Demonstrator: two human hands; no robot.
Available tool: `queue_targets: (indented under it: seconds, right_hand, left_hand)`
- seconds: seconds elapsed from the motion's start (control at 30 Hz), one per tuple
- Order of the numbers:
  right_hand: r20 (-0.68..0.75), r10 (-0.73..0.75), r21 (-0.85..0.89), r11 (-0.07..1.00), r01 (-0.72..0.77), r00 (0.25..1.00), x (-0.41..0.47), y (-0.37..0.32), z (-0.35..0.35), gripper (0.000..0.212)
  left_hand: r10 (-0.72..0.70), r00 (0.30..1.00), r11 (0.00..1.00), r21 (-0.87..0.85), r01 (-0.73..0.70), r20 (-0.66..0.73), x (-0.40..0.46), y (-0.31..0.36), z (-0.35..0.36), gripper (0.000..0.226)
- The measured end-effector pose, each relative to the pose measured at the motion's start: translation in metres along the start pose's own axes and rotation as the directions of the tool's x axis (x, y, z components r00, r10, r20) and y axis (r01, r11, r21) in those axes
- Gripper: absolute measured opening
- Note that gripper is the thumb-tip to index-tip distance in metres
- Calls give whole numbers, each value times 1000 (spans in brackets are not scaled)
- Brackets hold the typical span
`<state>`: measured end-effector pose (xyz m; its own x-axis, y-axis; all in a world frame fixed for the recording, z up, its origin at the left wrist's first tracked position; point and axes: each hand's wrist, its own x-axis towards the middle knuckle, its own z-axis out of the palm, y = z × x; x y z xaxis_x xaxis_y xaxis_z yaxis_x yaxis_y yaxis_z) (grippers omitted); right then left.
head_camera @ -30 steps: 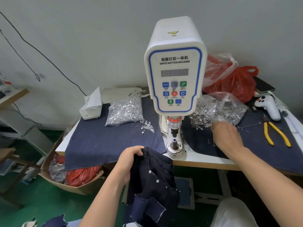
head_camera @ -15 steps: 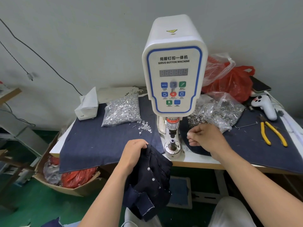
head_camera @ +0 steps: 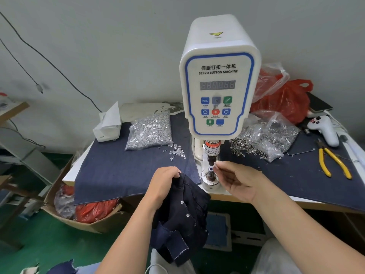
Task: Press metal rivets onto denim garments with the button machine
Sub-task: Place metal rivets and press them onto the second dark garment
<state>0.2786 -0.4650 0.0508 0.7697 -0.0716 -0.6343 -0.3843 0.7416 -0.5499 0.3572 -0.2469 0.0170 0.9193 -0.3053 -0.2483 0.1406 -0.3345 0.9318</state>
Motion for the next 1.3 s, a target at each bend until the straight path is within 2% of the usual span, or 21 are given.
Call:
queue_targets:
  seconds: [0.17, 0.27, 0.4, 0.63, 0.87, 0.97, 1.07, 1.13, 1.17, 1.2, 1.27, 1.3]
  right_hand:
    - [3, 29, 28, 999, -29, 1000, 1, 2, 4, 16]
    - [25, 29, 37, 999, -30, 999, 0, 1, 4, 10]
    - [1, 19, 40, 999, -19, 1000, -1, 3, 5, 24]
    - [26, 23, 60, 998, -25, 999, -5, 5, 7, 31]
    - [34, -6, 66, 998, 4, 999, -7, 7, 10, 30]
    - [46, -10, 100, 995, 5, 999, -10, 7, 11, 19]
    - [90, -46, 80, 996, 39, 995, -18, 8, 6, 12]
    - [70, -127, -49, 990, 130, 989, -21, 13, -3, 17]
    - [44, -209, -184, 959, 214, 977, -23, 16, -10, 19]
    - [41, -319, -363, 878, 312, 947, -24, 21, -16, 19]
    - [192, -487, -654, 583, 481, 852, -31, 28, -29, 12]
    - [310, -461, -727, 448, 520, 831, -33, 30, -35, 11]
  left_hand:
    - [-4, 1000, 1000, 0, 4, -8, 0, 0, 0, 34]
    - [-1, 1000, 1000, -3, 1, -5, -1, 0, 0, 35]
    - [-1, 1000, 1000, -7, 1, -7, 0, 0, 0, 33]
    - [-5, 1000, 1000, -20, 5, 0, -1, -1, 0, 32]
    - [-19, 1000, 998, -54, 19, 2, 0, -3, 0, 39]
    - [-10, 1000, 998, -57, 11, 11, -1, -3, 0, 38]
    - [-7, 997, 998, -60, 12, 83, -6, 1, -5, 36]
    - [10, 980, 998, -65, 3, 196, -14, 3, -10, 35]
    - [21, 964, 997, -81, 1, 266, -19, 4, -11, 32]
    - [35, 940, 995, -104, 1, 339, -25, 5, -11, 28]
    - [79, 874, 991, -136, -15, 479, -37, 6, -7, 19]
    - [107, 841, 988, -152, -30, 530, -41, 6, -4, 17]
